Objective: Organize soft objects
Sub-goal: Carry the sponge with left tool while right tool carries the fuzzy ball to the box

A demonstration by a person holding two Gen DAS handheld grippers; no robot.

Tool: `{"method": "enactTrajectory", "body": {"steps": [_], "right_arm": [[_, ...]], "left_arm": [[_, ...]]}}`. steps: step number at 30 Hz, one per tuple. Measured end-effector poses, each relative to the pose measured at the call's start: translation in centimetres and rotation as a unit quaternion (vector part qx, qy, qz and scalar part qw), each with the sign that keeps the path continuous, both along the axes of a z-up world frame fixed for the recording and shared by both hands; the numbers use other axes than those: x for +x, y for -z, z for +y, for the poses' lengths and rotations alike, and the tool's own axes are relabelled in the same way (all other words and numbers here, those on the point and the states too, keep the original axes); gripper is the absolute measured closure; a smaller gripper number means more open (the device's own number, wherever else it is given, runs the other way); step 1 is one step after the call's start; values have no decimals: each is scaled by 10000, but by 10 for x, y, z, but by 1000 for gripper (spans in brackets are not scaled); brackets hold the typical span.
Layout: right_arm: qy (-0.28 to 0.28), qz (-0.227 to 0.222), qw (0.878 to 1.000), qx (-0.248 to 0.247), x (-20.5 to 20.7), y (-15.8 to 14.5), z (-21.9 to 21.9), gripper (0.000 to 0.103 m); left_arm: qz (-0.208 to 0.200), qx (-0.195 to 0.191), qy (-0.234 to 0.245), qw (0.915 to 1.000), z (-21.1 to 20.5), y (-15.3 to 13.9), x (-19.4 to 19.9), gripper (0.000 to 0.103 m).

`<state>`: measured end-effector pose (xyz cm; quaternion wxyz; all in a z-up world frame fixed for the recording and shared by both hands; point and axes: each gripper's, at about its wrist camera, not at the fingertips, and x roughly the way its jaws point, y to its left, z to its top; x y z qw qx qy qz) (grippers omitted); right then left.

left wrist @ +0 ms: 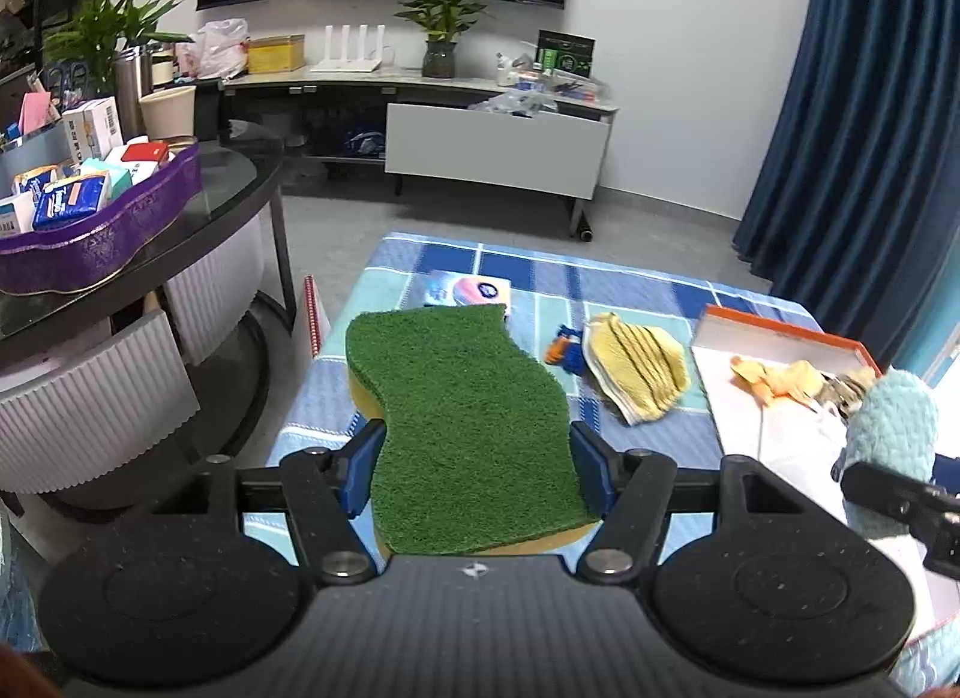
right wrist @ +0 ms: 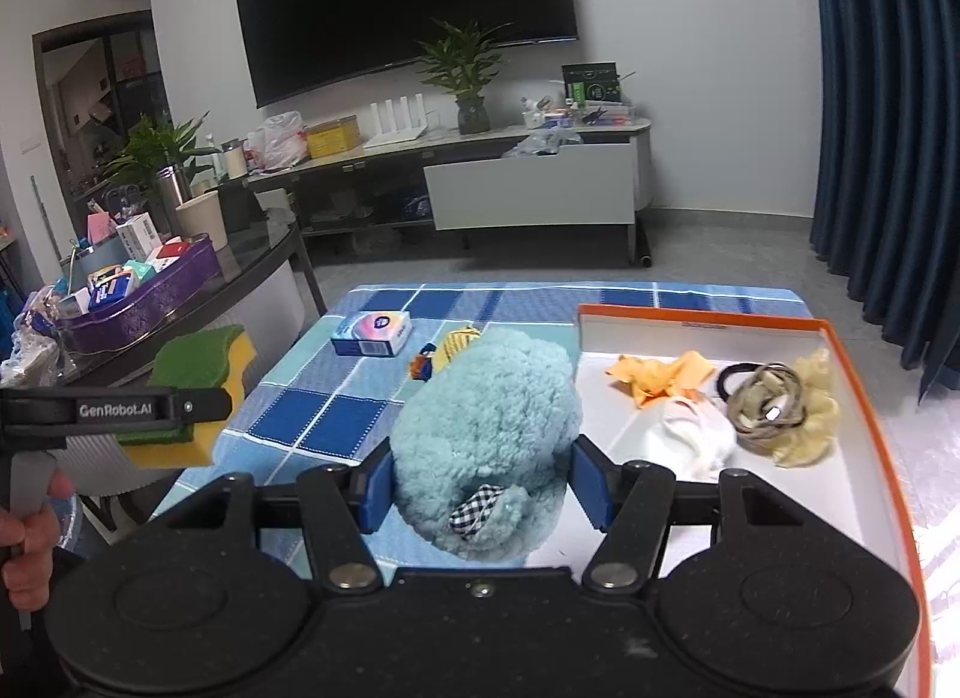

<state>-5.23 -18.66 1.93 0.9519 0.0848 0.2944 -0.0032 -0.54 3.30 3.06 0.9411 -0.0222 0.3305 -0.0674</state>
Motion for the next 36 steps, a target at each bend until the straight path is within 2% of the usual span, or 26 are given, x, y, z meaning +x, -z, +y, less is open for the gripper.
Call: {"method": "enactTrajectory", "body": {"steps": [8,36], "right_arm": [[119,-21,9999,7,-21,-3,-7,32],[572,10,9983,84,-66,-1,-44,31]], "left_arm": [[34,-122,135,9998,-9,4,-18,37],[98,-100,869,9961,-59,14,-45,37]]}}
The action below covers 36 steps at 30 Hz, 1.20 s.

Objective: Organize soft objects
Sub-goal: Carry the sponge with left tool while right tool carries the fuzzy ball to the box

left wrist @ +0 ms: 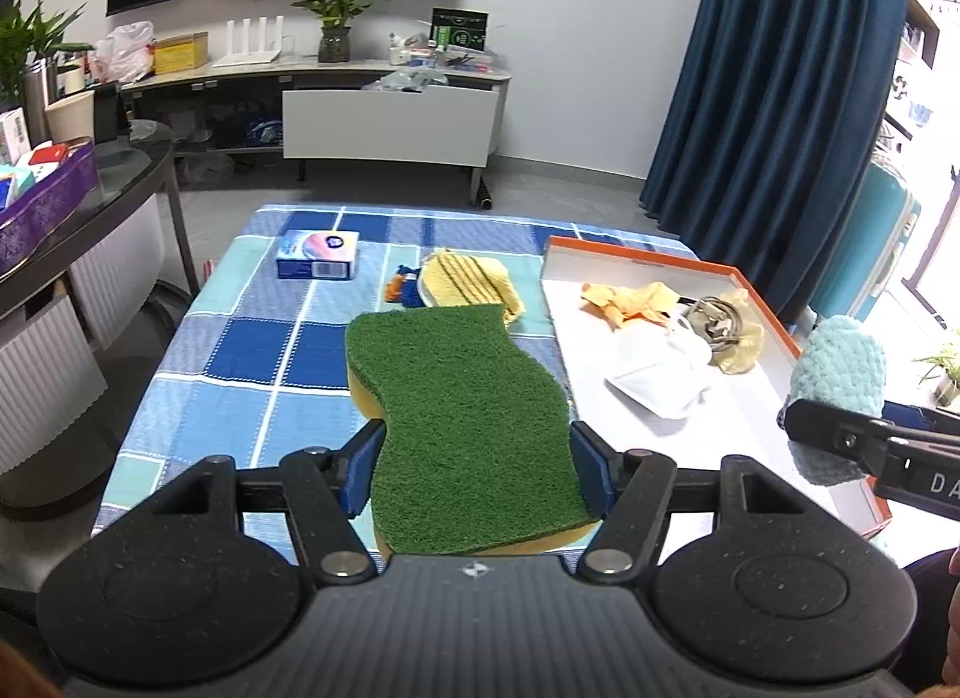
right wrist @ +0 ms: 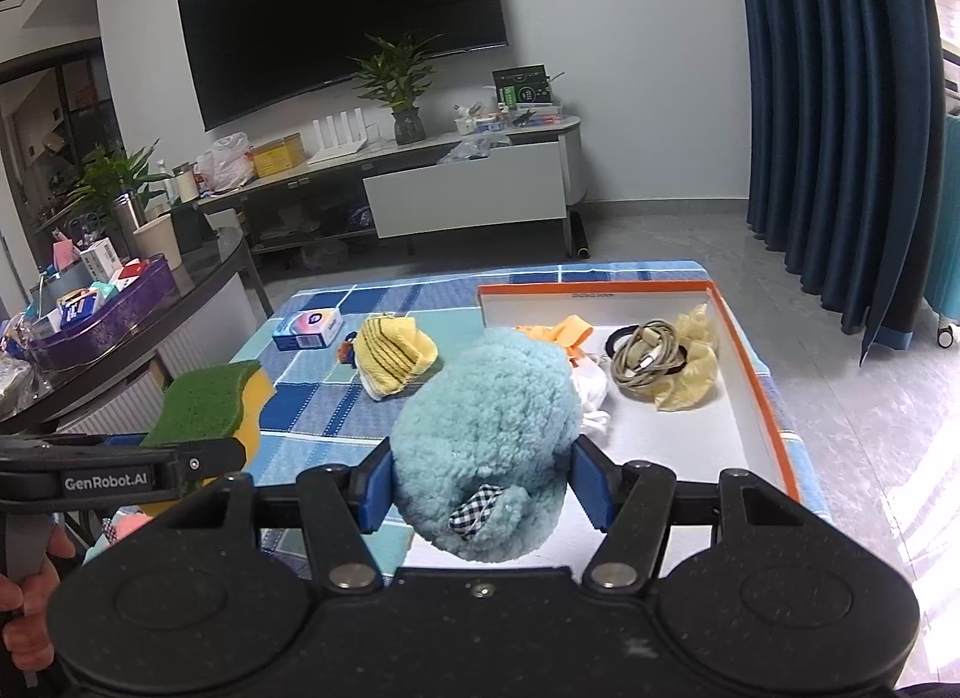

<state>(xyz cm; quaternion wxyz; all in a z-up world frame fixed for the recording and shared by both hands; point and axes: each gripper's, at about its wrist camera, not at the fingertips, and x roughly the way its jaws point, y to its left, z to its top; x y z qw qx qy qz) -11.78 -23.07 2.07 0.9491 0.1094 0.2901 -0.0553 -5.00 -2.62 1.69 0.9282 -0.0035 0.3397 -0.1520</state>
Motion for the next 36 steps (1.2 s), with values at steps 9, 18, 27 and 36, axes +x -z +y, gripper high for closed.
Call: {"method": "enactTrajectory", "body": {"steps": [9,18,27,36], "right_arm": [[188,27,9998,37,-9,2,-14,31],[435,10,9990,68,-15,2,-29,31],[640,46,9979,43,-21,4,-43,31],[832,89,9965,49,-27,6,-56,31]], "left_arm": [[-10,42,320,9995,-22,1,-5,37],[-45,86,658,9978,-50,2,-8,37],[-25,154,949,9954,-74,7,-10,37],[91,154,1092,9939,-86,12,-8,37]]}}
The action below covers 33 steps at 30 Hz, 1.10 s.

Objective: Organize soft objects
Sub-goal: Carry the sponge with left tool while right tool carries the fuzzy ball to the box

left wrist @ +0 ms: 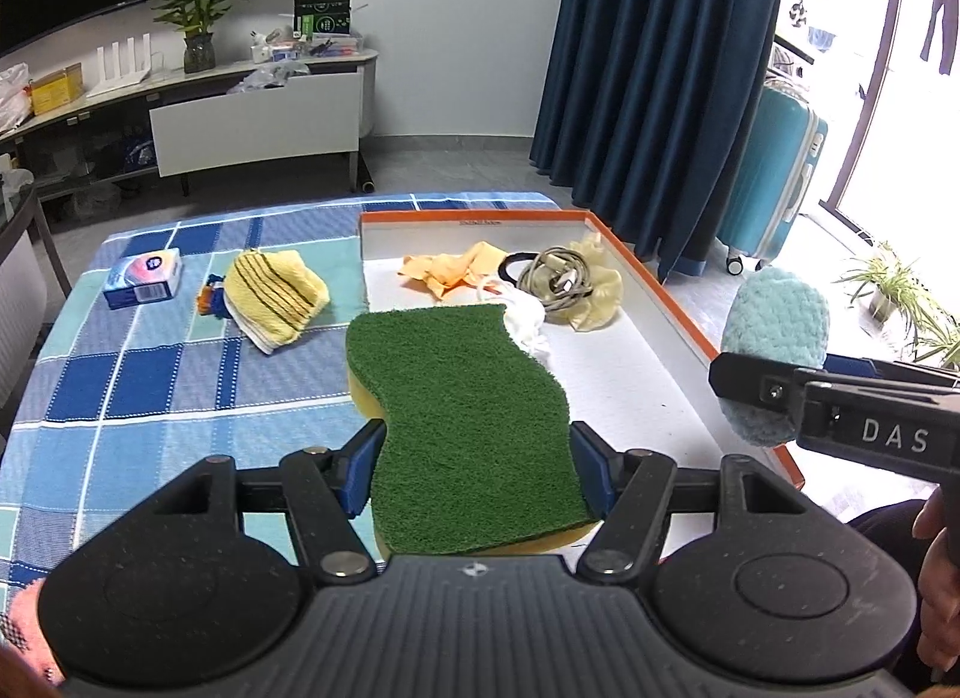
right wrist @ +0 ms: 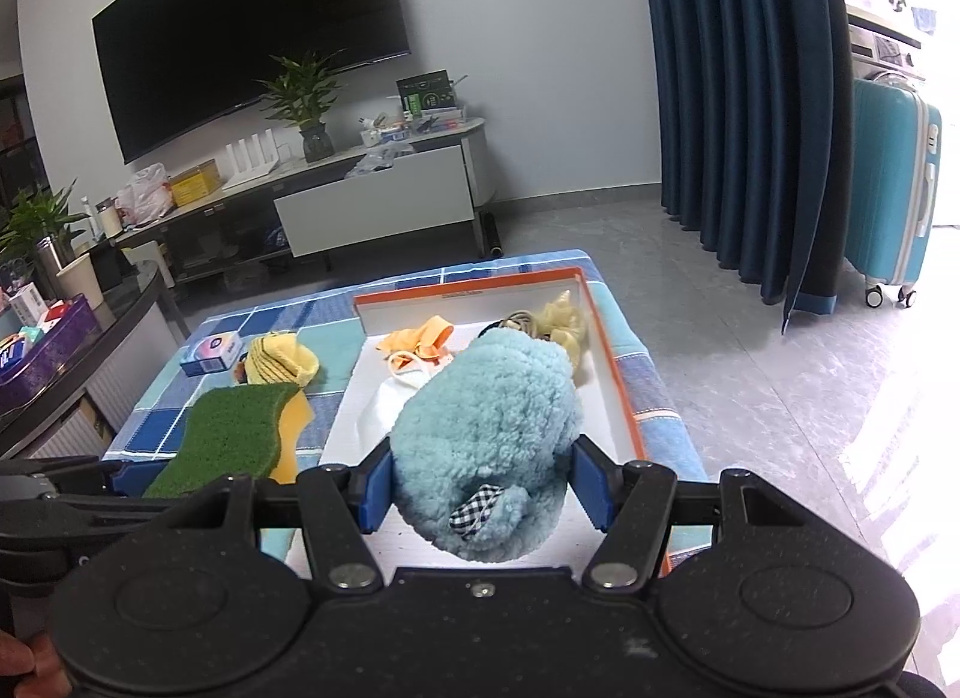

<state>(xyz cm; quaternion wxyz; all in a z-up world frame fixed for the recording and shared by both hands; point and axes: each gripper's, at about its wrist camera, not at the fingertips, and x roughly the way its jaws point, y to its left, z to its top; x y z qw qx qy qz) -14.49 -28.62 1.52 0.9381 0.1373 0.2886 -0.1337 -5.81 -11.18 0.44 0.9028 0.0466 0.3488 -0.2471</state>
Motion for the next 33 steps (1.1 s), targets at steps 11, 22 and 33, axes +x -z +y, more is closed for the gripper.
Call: {"method": "enactTrajectory", "body": {"steps": [11,22,33], "right_arm": [[68,22,10000,-15,0,0,-7,30],[85,115,9999,-60,14,4,-13,30],[102,240,9996,-78,28,13,-22,30]], "left_arm": [[38,29,144,9999,-12,2,0,37],[141,56,256,9996,-24,8,5,37],[205,59,315,9993,-35,14,13,37]]}}
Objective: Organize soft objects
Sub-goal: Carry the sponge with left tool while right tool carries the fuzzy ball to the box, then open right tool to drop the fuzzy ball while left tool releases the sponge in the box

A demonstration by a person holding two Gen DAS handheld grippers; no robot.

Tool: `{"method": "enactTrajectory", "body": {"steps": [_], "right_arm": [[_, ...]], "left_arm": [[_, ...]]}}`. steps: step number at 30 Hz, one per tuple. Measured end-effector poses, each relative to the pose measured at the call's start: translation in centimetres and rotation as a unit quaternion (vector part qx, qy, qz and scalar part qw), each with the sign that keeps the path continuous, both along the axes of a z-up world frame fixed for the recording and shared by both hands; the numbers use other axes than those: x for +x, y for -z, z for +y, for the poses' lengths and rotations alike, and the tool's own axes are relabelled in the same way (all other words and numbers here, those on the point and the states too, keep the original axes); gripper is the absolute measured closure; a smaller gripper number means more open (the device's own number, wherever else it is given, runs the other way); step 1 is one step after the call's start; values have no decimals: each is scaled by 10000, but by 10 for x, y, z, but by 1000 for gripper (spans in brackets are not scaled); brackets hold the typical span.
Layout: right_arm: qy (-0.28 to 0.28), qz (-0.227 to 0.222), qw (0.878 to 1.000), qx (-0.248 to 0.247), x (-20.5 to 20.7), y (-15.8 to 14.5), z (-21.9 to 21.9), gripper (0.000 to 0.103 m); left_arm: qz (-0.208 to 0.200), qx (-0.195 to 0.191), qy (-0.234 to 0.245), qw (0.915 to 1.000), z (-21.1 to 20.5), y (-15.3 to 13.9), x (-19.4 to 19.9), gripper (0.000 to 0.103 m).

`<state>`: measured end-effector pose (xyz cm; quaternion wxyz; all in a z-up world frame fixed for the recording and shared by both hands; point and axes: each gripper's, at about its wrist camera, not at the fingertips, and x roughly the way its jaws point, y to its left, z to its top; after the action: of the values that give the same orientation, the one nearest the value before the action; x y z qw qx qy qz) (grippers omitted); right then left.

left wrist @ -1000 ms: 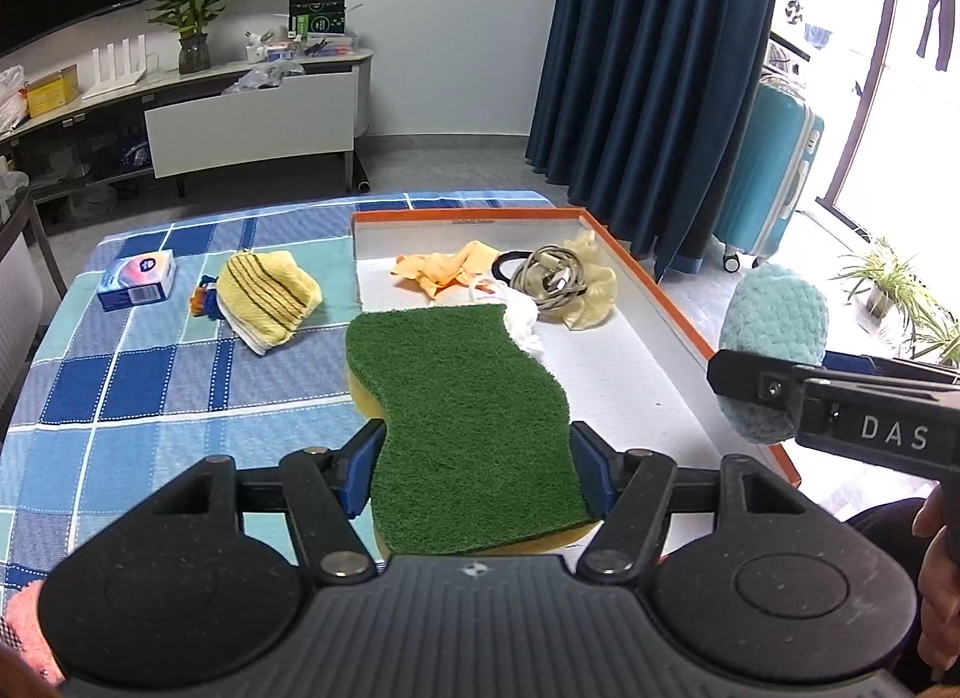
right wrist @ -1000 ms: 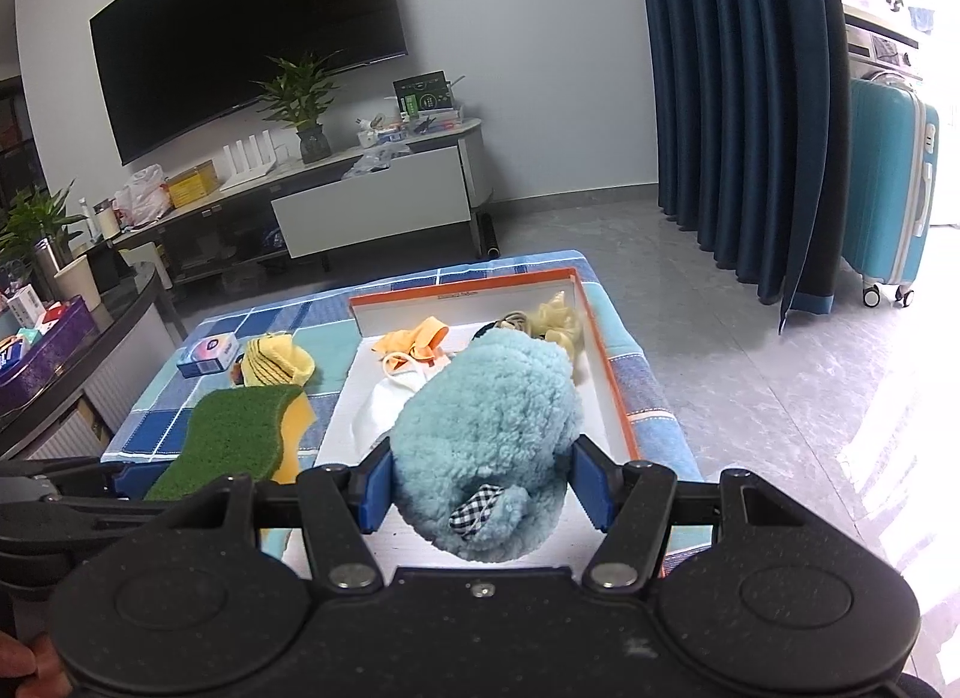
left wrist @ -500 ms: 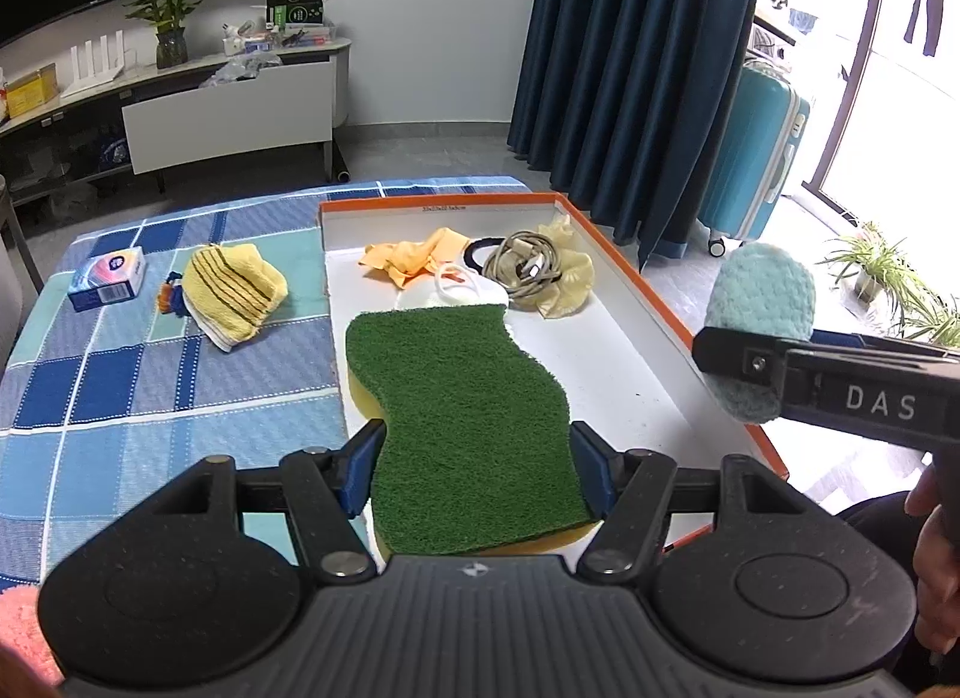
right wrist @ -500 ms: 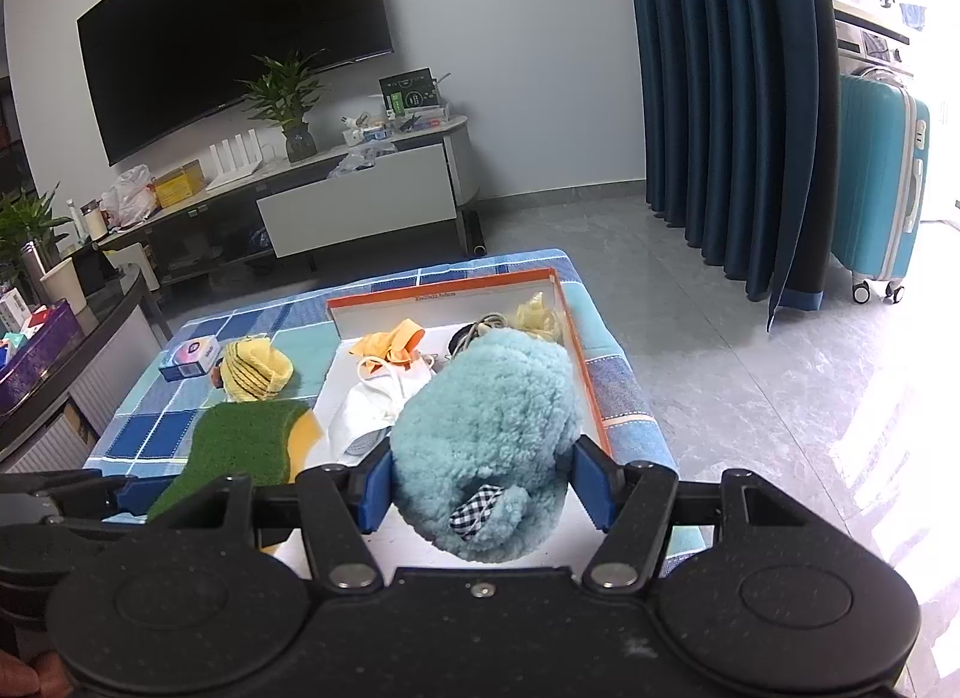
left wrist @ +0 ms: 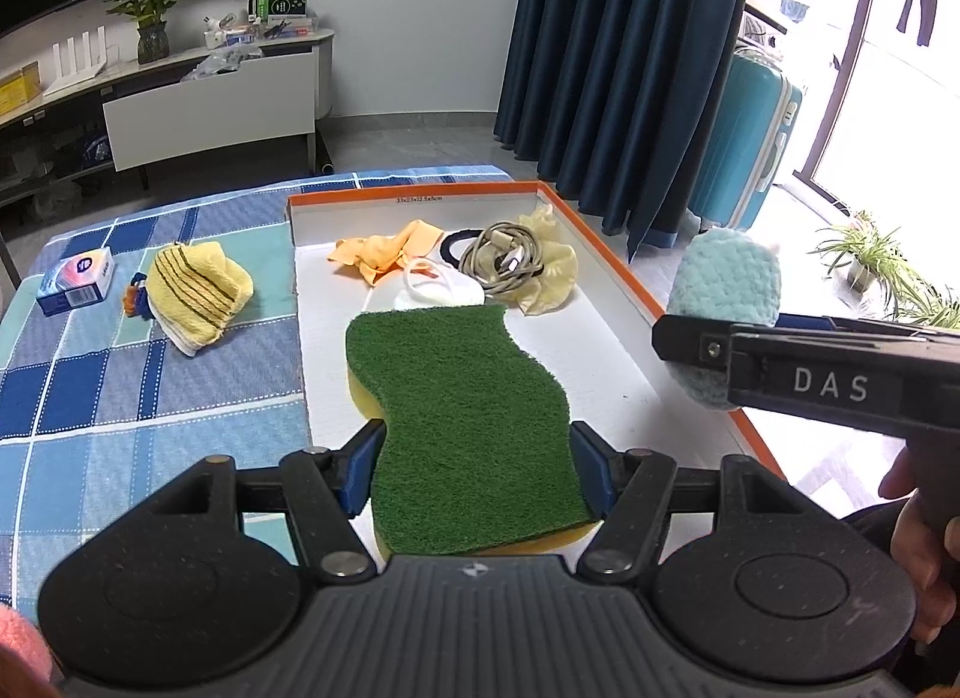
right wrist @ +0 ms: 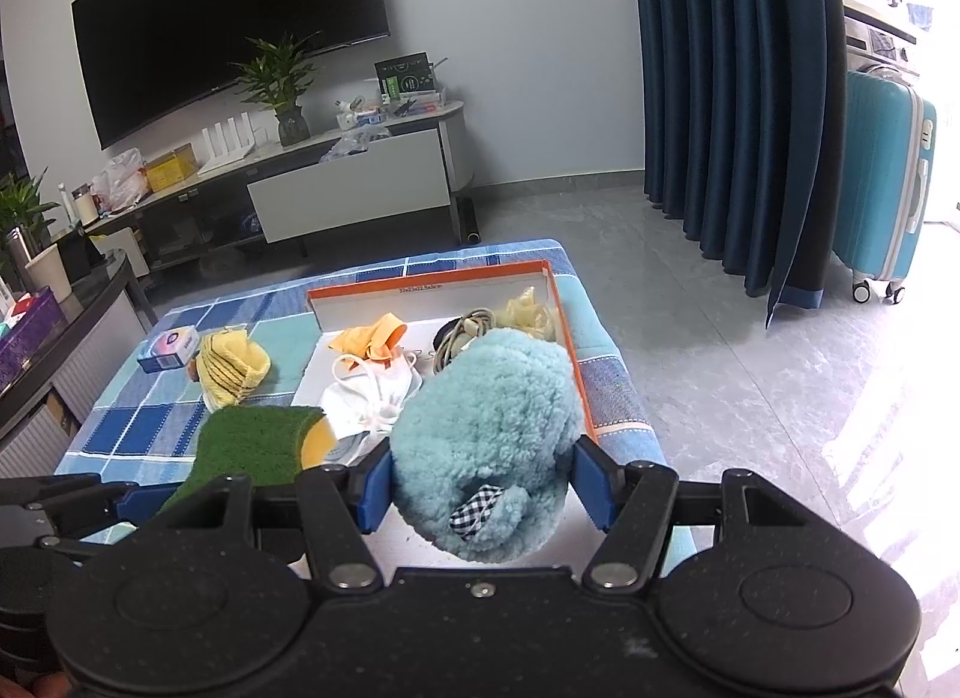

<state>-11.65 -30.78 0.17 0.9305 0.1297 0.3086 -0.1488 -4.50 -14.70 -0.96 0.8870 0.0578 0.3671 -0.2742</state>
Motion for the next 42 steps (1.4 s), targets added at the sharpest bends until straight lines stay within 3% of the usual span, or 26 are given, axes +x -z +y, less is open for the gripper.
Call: {"method": "enactTrajectory", "body": {"steps": [16,32,42], "right_arm": [[-149,-122,9998,-83,36,-15,-15,29],[-178,79,9997,-154,86,-15,-36,27],[-192,57,9998,48,110,-9,-54,19]], "left_arm": [[-157,-29,-54,9999,-11,-14,31,37],[-200,-1,62,9998,-28,-14,55,37],[-27,17,122,9999,-31,-8,58,36]]}}
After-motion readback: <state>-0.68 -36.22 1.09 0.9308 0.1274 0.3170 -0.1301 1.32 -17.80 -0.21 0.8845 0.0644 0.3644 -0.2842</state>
